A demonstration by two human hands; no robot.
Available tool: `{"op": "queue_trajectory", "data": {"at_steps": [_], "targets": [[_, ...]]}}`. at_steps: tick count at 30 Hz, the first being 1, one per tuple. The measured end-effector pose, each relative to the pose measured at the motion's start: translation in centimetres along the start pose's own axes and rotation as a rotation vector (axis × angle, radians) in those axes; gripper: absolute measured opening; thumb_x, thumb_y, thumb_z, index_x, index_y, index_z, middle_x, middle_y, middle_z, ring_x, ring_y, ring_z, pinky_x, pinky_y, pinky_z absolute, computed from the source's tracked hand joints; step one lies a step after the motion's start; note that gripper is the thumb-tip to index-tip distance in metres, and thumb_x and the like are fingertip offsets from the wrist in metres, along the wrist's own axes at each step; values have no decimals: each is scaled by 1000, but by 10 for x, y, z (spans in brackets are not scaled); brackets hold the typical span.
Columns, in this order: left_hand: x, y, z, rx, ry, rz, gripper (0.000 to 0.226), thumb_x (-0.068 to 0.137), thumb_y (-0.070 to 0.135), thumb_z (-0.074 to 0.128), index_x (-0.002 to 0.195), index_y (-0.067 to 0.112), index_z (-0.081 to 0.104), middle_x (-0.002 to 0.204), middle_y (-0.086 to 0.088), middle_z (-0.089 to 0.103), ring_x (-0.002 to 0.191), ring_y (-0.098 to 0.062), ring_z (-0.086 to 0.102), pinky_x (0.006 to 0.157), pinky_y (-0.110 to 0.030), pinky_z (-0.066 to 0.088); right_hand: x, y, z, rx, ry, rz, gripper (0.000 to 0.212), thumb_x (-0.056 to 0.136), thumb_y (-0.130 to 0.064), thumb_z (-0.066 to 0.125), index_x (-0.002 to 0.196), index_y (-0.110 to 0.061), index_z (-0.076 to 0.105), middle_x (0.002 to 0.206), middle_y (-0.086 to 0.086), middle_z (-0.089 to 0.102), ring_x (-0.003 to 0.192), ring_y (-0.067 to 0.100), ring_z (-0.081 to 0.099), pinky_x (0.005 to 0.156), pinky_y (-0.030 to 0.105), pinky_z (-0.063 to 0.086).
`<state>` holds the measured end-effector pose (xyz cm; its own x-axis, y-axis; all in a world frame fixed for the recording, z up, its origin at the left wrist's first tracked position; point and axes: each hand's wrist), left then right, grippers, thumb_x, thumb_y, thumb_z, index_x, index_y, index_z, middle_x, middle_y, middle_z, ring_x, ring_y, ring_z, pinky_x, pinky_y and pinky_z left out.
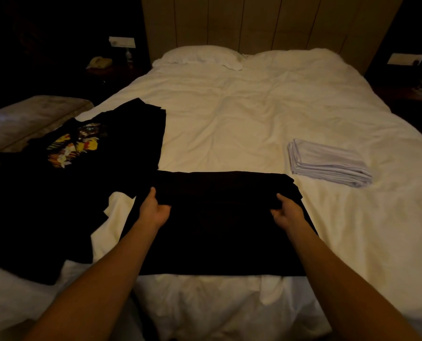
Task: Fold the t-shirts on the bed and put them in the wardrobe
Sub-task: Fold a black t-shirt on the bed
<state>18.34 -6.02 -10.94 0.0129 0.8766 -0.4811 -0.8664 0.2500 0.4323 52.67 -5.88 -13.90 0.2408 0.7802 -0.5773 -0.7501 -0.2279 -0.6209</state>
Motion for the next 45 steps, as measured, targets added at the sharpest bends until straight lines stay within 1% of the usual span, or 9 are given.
{"op": "queue_trajectory", "data": {"at_steps": [4,7,13,18,22,30,36,40,45], "targets": [[7,3,-15,25,-93,-23,30,97,23,53,117,5,65,133,-17,60,128,-31,52,114,-42,35,-2,-8,-10,-86,-17,-4,48,93,-1,57,140,-4,48,132,19,58,85,34,70,51,37,57],[10,17,-21,106,-158,-7,38,75,17,70,111,6,73,126,-15,66,122,-29,57,111,-40,38,-14,-25,-6,-197,-11,-61,34,91,-4,60,125,-5,58,98,13,72,61,22,72,47,30,55],[34,59,-14,369,-77,-26,46,92,43,58,126,13,63,117,-11,68,109,-27,62,98,-40,47,-6,-66,7,-480,-49,37,23,98,-27,52,93,-6,60,55,6,66,43,18,64,37,23,48],[55,68,8,754,1,-70,34,91,36,63,113,10,70,110,-16,70,100,-29,65,85,-40,53,25,-77,17,-811,-36,23,40,90,-31,66,119,-3,63,88,13,72,68,25,71,55,31,54],[71,65,4,841,35,58,31,97,20,58,127,12,61,122,-18,65,103,-31,65,77,-40,55,34,-75,25,-884,-110,-102,33,92,-17,64,123,-6,59,108,19,69,89,32,69,70,38,54],[69,58,-11,787,69,227,40,104,14,45,141,28,48,123,-11,62,103,-28,62,78,-40,53,46,-61,10,-691,-90,-296,32,94,-2,54,123,-14,60,117,17,68,100,31,67,79,40,55],[54,54,-9,855,-3,301,55,98,5,54,144,33,43,119,1,61,106,-19,61,86,-38,52,32,-56,6,-664,-113,-367,56,90,14,42,133,-19,58,118,7,67,105,26,65,73,32,56],[51,57,-19,898,-68,326,65,95,-5,52,146,35,41,124,3,60,112,-18,58,96,-40,49,25,-54,-1,-678,-156,-422,72,78,24,38,136,-15,55,126,10,65,113,30,62,91,42,53],[46,54,-20,902,-15,321,61,92,2,62,145,26,43,130,-6,59,114,-25,59,92,-38,50,13,-51,5,-858,43,-469,49,88,8,54,134,-8,55,125,15,63,106,30,63,81,33,51]]}}
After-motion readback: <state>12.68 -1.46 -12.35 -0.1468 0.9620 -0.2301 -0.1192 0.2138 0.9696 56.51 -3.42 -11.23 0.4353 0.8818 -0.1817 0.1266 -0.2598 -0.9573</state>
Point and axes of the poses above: each hand's wrist, its own x-axis towards the middle knuckle, its own z-axis out of the palm, y = z × x
